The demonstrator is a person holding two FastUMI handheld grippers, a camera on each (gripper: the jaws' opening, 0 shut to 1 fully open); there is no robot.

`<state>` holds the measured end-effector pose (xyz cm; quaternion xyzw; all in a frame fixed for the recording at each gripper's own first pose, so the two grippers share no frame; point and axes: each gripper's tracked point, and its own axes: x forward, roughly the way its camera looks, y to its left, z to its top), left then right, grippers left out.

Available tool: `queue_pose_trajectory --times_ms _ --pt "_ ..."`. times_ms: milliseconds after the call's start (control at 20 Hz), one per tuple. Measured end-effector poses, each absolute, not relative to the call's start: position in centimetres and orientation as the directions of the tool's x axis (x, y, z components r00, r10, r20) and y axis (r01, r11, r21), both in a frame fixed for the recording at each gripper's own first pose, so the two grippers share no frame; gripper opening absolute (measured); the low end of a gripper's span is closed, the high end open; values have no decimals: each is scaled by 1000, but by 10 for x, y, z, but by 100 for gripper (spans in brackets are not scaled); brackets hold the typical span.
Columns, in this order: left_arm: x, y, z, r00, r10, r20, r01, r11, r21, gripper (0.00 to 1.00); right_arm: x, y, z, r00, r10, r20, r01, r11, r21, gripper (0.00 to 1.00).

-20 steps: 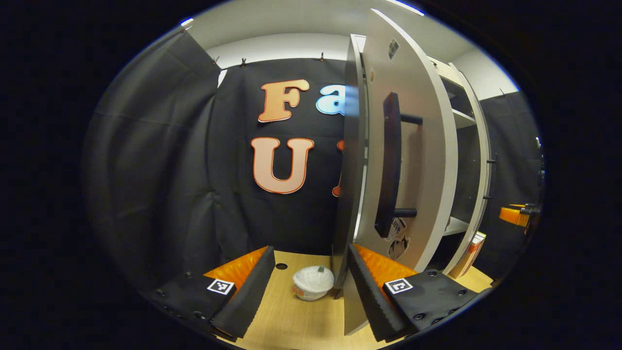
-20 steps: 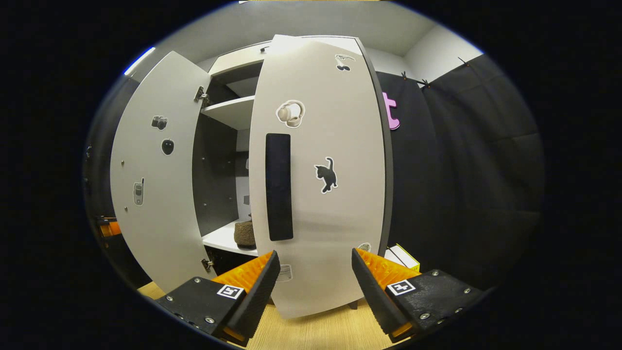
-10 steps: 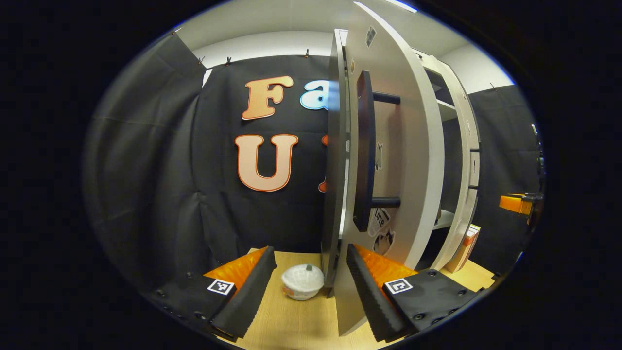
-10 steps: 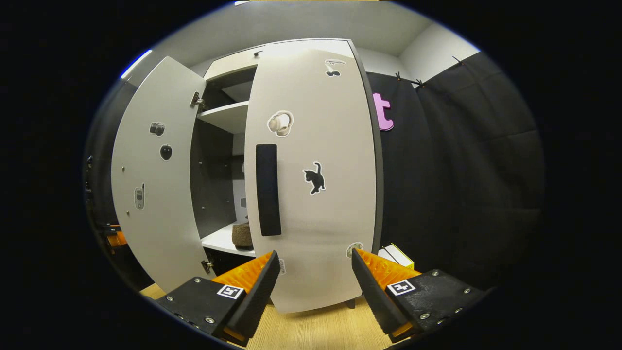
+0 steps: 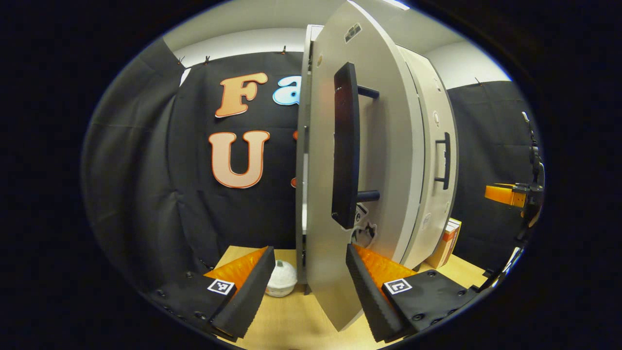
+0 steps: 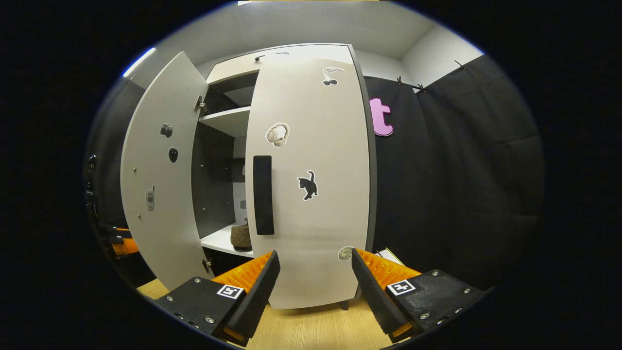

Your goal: Grab one shoe with the right hand and put it into the shoe cabinet, grab the other shoe with the left hand and put it into the shoe cabinet; then close the right door with the right hand and the left door with the left hand.

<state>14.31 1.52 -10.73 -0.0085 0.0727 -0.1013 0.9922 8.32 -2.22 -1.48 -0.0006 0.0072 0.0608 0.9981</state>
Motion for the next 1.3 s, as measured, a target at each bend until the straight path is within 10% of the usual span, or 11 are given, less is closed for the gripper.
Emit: queue_pose_trajectory --times_ms 1300 --pt "254 -97 -121 967 -205 -149 201 979 -41 97 67 -101 -24 998 57 -39 -59 998 -30 92"
